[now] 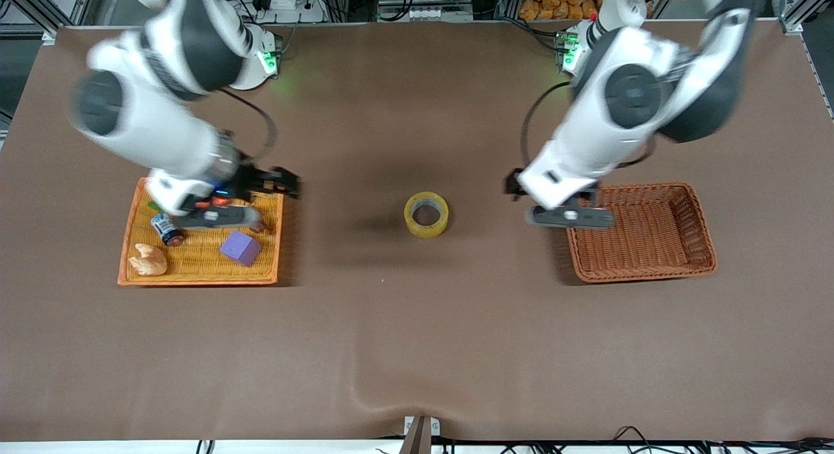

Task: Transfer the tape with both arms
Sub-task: 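Grasp the tape with the left gripper while the right gripper releases it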

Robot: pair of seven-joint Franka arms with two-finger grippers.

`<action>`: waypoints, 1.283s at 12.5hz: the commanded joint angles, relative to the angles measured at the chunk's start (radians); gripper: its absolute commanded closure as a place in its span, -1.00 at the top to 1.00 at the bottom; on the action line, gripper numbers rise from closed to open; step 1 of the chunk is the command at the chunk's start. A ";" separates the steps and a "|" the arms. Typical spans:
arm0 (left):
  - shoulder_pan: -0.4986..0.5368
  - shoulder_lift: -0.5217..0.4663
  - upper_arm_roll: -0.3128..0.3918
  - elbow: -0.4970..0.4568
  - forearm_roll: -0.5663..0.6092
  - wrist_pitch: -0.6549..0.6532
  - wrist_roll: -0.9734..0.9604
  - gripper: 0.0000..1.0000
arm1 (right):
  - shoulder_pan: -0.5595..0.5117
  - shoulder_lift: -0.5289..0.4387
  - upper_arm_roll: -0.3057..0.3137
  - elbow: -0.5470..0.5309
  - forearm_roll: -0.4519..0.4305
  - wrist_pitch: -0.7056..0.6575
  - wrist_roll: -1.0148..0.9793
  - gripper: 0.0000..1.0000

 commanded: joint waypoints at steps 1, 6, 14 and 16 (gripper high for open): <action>-0.064 0.076 0.010 0.014 -0.009 0.060 -0.098 1.00 | -0.181 -0.113 0.029 -0.068 -0.043 -0.052 -0.158 1.00; -0.160 0.222 0.013 0.005 0.015 0.166 -0.184 1.00 | -0.241 -0.157 0.032 0.096 -0.255 -0.298 -0.195 1.00; -0.225 0.379 0.012 -0.009 0.020 0.358 -0.264 1.00 | -0.316 -0.180 -0.011 0.138 -0.195 -0.312 -0.294 1.00; -0.232 0.385 0.012 -0.026 0.020 0.361 -0.264 1.00 | -0.316 -0.173 -0.013 0.132 -0.158 -0.316 -0.294 1.00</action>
